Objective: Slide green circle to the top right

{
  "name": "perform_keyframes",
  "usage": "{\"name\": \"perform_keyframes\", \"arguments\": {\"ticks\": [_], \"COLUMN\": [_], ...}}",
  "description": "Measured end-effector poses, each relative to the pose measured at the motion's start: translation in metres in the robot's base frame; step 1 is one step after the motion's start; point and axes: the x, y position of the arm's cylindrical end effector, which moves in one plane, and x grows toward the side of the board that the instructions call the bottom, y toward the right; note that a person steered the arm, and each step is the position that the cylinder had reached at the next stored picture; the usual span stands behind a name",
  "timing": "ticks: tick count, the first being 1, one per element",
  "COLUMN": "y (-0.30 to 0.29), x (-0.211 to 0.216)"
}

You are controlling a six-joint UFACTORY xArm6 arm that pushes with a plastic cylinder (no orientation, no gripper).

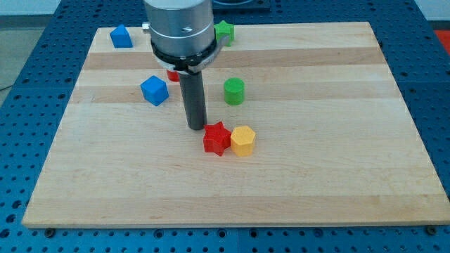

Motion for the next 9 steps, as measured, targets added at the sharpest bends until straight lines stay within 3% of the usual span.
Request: {"name": "perform_keyframes", "arguments": {"ticks": [2, 3, 4, 5, 6, 7, 9], "y": [0.12, 0.079, 0.001, -0.03, 0.036, 0.113, 0.049], "x": [-0.059, -0.007, -0.001, -0.043, -0.091, -0.111, -0.046]}}
